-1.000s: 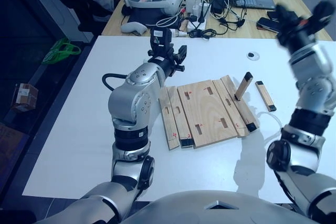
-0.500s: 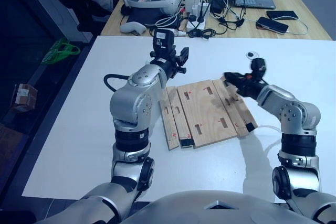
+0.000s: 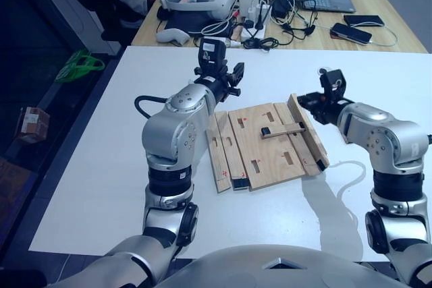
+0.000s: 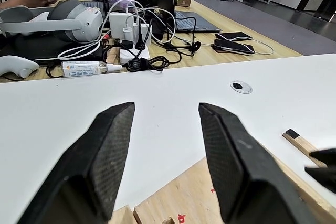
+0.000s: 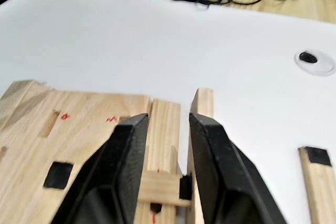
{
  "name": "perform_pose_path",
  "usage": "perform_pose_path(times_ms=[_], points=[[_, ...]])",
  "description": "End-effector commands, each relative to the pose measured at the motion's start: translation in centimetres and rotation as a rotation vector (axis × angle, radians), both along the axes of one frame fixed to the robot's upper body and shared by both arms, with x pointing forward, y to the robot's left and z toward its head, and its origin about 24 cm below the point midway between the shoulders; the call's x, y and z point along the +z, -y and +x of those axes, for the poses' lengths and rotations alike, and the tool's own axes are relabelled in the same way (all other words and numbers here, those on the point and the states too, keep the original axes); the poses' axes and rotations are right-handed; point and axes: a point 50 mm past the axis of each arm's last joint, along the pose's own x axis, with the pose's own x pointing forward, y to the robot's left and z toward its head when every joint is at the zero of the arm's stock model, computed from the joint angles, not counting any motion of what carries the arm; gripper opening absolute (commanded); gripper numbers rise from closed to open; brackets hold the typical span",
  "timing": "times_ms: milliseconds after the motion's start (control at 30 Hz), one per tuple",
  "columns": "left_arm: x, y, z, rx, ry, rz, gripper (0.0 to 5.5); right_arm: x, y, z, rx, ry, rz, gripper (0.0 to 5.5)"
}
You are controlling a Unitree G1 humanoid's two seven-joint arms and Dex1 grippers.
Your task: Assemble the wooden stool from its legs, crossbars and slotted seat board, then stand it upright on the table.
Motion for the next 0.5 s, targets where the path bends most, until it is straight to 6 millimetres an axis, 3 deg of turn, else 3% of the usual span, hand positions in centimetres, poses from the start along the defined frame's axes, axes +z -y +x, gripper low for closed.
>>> perform_pose_path(times_ms=[33,233,500], points=[[-0.4,-0.1,-0.3,0.000,-0.017,0.005,2.26,0.1,1.0,-2.7,0.022,-0.073,-0.074,2.05],[-0.5,-0.1,-0.5,0.002,-0.020,0.002,2.26,0.4,2.5,-3.9,0.005,-0.067,-0.173,2.23],[-0.6,-0.1,-0.5,0.003,-0.027,0.003,2.26,-2.8,3.7,-3.4,-0.163,-0.208,-0.098,2.23]])
